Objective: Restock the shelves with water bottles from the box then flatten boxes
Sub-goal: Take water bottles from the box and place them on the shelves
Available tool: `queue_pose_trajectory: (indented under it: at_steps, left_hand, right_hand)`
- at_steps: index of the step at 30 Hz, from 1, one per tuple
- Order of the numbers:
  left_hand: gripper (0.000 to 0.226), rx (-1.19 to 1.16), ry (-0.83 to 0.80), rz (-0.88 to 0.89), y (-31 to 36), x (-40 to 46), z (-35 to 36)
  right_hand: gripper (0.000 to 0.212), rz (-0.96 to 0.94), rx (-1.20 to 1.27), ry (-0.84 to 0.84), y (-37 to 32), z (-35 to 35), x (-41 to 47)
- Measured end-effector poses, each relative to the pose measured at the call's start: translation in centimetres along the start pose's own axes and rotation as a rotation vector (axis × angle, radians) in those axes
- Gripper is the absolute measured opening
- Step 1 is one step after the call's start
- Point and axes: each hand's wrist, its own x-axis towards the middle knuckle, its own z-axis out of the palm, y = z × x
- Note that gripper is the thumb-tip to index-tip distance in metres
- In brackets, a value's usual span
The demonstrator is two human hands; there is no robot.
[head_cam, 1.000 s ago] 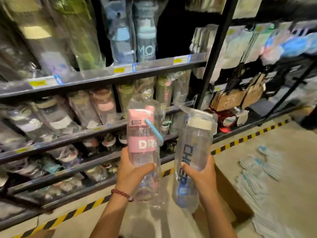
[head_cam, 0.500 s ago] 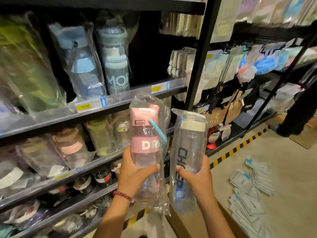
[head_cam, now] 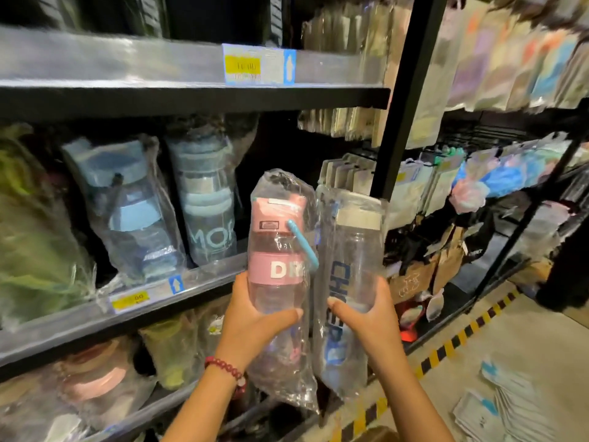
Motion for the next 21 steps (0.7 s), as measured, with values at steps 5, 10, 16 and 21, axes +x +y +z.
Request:
queue_pose_trajectory:
  at_steps: [5, 10, 16, 21]
  left_hand:
    - [0.082, 0.046, 0.035, 0.028, 1.8, 3.0, 1.1]
    - [0.083, 0.017, 0.109, 0.025, 3.4, 6.8, 2.3]
    - [0.079, 0.066, 0.122, 0.030, 4.1, 11.7, 3.5]
    - [0.035, 0.011, 0.153, -0.001, 5.8, 15.0, 4.4]
  right_hand:
    - [0.074, -0.060, 0.053, -0.061, -1.4, -0.1, 5.3]
    - [0.058, -0.061, 0.045, -0.186, -2.3, -0.6, 10.8]
    - [0.082, 0.000, 0.017, -0.254, -2.9, 0.1, 17.2]
    - [0.094, 0.076, 0.068, -0.337, -4.4, 0.7, 22.2]
